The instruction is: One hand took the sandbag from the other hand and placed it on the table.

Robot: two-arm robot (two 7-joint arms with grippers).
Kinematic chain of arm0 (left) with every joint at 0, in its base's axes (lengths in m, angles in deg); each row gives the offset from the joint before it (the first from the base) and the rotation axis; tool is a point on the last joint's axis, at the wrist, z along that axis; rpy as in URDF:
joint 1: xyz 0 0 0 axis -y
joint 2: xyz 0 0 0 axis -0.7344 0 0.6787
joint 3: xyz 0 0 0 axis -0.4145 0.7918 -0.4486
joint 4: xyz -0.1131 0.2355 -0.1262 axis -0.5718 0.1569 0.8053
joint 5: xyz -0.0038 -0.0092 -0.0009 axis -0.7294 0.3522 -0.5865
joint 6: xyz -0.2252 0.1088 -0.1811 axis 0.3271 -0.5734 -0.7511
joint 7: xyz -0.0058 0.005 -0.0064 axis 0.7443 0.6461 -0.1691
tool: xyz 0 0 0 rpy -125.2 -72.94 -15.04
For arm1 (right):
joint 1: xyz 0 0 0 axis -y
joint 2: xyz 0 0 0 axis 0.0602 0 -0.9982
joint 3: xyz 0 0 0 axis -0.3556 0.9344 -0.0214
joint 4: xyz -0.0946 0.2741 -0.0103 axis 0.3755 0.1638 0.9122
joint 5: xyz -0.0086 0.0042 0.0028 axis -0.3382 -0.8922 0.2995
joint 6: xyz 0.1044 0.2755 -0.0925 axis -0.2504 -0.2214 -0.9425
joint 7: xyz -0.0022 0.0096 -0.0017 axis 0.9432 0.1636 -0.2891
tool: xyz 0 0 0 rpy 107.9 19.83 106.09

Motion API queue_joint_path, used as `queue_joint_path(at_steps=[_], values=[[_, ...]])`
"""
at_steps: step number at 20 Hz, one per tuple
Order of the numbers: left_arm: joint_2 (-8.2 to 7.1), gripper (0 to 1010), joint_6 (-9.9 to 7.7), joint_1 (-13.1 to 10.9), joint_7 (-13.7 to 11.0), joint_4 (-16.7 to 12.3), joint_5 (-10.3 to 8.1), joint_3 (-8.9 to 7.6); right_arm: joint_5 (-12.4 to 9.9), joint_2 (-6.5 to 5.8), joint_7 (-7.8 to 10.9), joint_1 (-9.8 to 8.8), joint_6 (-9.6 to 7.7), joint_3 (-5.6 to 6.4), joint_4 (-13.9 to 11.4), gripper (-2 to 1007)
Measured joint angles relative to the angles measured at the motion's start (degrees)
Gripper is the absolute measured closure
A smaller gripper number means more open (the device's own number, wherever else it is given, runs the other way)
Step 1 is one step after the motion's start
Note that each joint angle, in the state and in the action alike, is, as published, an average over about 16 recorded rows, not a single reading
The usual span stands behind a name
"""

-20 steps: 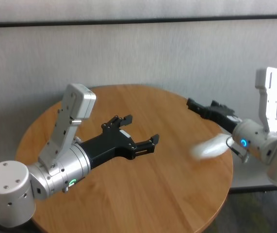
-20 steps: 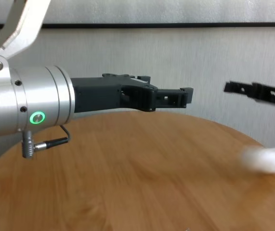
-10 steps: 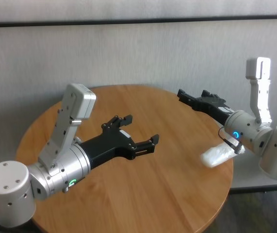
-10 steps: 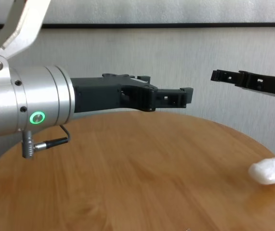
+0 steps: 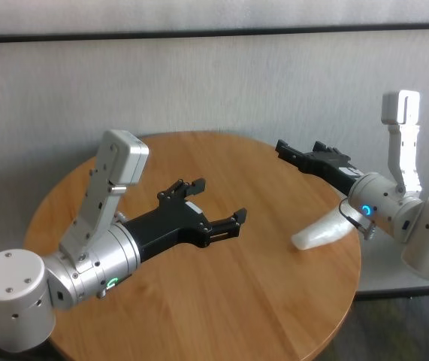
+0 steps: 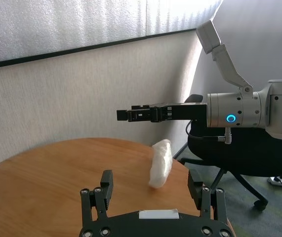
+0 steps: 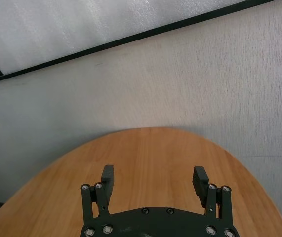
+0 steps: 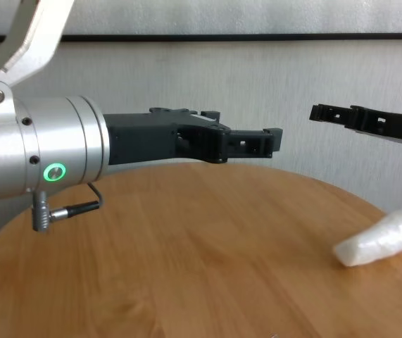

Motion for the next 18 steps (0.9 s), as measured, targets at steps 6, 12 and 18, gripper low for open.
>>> queue_joint_path(at_steps=[6, 12, 18], values=[[0.1, 10, 0.17, -0.2, 0.3, -0.1, -0.07, -0.11, 0.7, -0.03, 0.27, -0.25, 0.32, -0.39, -0.6, 4], [0.32, 10, 0.43, -0.8, 1.7, -0.6, -0.03, -0.54, 2.6, 0.19, 0.95, -0.71, 0.99, -1.57, -2.1, 4], [0.91, 10, 0.22, -2.3, 4.3, -2.0, 0.22, -1.66, 5.6, 0.98, 1.85, -1.14, 1.77, -3.42, -3.9, 4]])
